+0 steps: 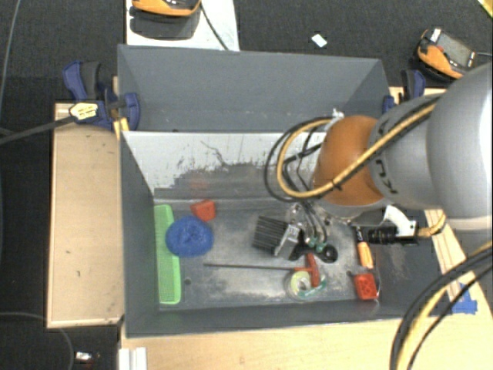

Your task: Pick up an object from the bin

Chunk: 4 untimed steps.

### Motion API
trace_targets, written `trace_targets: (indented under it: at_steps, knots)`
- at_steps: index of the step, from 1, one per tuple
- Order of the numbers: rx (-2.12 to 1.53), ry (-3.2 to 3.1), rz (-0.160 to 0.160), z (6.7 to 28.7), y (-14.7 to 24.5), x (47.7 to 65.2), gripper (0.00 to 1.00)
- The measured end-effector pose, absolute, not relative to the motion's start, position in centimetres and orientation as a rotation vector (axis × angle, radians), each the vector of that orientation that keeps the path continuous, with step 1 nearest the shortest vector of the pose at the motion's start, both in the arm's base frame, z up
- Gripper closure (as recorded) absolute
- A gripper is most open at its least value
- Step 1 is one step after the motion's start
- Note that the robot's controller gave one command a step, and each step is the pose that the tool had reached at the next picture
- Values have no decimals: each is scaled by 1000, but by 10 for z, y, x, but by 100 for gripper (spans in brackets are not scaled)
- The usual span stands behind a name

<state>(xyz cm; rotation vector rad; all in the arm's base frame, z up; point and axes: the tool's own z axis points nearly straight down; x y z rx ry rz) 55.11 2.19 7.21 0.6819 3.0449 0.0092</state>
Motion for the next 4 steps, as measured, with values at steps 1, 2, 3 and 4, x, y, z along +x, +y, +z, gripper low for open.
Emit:
trace_targets:
  at_steps: [1, 2, 3, 4]
  knots:
    - [681, 3045, 9, 72, 22, 551, 100]
    - [678, 3046, 9, 93, 22, 550, 100]
    - [676, 3049, 7, 122, 22, 549, 100]
    - [670, 3044, 10, 150, 21, 551, 100]
